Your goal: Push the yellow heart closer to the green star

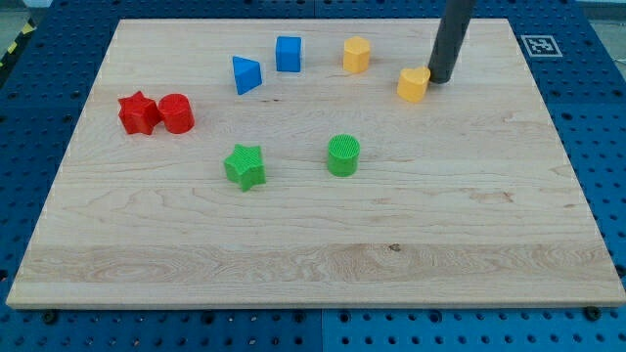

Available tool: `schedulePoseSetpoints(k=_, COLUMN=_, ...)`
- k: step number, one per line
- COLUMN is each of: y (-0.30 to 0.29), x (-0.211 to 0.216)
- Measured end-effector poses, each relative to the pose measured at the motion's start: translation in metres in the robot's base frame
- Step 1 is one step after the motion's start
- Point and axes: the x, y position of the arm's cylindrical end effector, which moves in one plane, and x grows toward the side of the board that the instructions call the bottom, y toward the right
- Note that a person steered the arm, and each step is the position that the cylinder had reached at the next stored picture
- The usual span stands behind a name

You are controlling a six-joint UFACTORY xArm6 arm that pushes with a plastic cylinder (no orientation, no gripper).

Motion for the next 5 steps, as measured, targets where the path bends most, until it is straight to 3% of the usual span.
schedulePoseSetpoints(k=2, y=-0.037, x=0.027)
schedulePoseSetpoints(k=4, y=-0.11, x=0.048)
schedulePoseSetpoints(k=5, y=-0.136, x=0.076)
